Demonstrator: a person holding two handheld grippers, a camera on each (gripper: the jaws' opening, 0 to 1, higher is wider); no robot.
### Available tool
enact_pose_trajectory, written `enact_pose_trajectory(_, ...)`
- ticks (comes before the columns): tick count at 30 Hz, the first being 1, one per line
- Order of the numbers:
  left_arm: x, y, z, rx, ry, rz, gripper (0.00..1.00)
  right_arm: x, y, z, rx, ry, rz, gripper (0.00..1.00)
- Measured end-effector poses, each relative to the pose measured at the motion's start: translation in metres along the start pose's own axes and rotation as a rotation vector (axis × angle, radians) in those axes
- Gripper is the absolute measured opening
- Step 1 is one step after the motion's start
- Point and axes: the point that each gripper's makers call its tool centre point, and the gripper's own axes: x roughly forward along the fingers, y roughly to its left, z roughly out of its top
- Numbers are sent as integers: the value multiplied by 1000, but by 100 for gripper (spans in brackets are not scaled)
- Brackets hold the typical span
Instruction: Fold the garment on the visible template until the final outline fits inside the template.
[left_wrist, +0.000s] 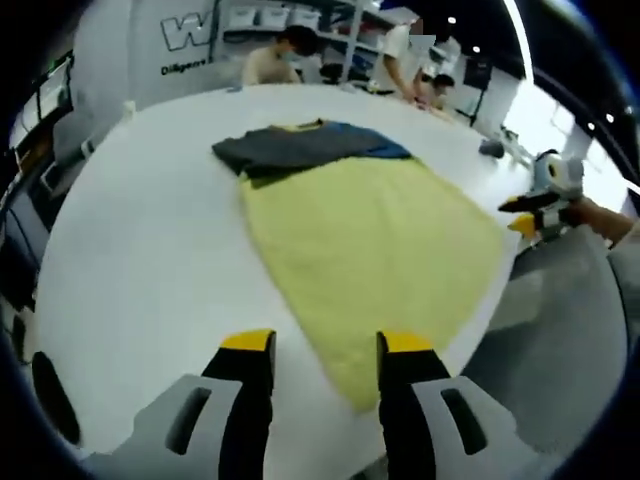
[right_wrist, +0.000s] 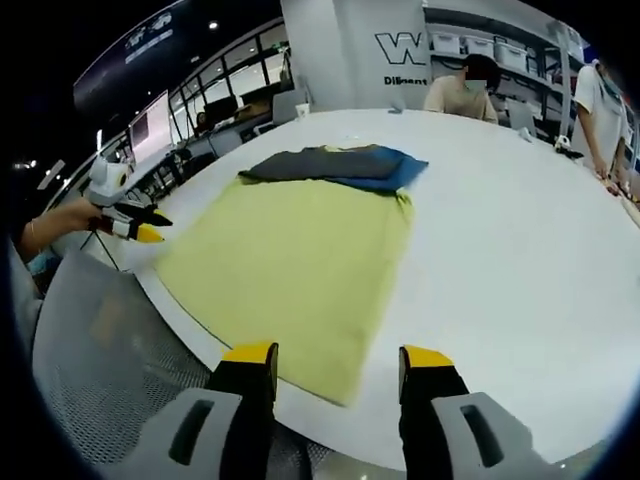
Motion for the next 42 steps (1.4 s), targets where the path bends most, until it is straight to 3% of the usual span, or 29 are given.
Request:
enact_pose_trajectory(2, 1, -3, -3, -22, -5, -28, 27, 5, -2, -7, -2, 16, -1, 39)
enact_pose_trajectory(5, 1, -9, -15, 10, 55, -36, 27, 3, -3, -9, -8, 27, -1, 37)
enact_pose_trajectory(8, 4, -10, -22, 4, 76, -32, 27, 5, -5, -13, -31, 22, -12, 35)
enact_pose_trajectory(9, 5, -9, -20, 17, 52, -38, 26, 6, -5, -16, -34, 32, -10, 31)
enact_pose_trajectory(13, 5, -11, -23, -8, 72, -30, 22, 8, -8, -26, -35, 62, -15, 18)
enact_pose_trajectory(14, 4, -12, -24, -5, 80, -27, 22, 6, -9, -15, -64, 20, -16, 18)
enact_pose_trajectory(17, 1, -14, -30, 21, 114, -17, 16, 4, -7, -20, -29, 55, -21, 18)
enact_pose_trajectory(20, 0, -11, -33, 8, 135, 3, 5, 4, -4, -22, -62, 73, -21, 17)
enact_pose_trajectory(22, 1, -14, -32, -2, 116, -7, 5, 5, -4, -23, -132, 102, -38, 16)
enact_pose_trajectory(26, 1, -12, -32, -10, 114, -2, 4, 8, -3, -23, -126, 101, -39, 5)
enact_pose_trajectory(31, 0, -12, -35, -32, 133, -8, 2, 8, -3, -23, -173, 113, -39, 0)
enact_pose_trajectory(36, -6, -17, -21, -38, 73, -12, 1, 3, -2, -14, -148, 83, -18, 0)
enact_pose_trajectory(42, -31, -23, 4, -56, 11, -40, 1, -14, 3, -2, -77, 19, 27, 0)
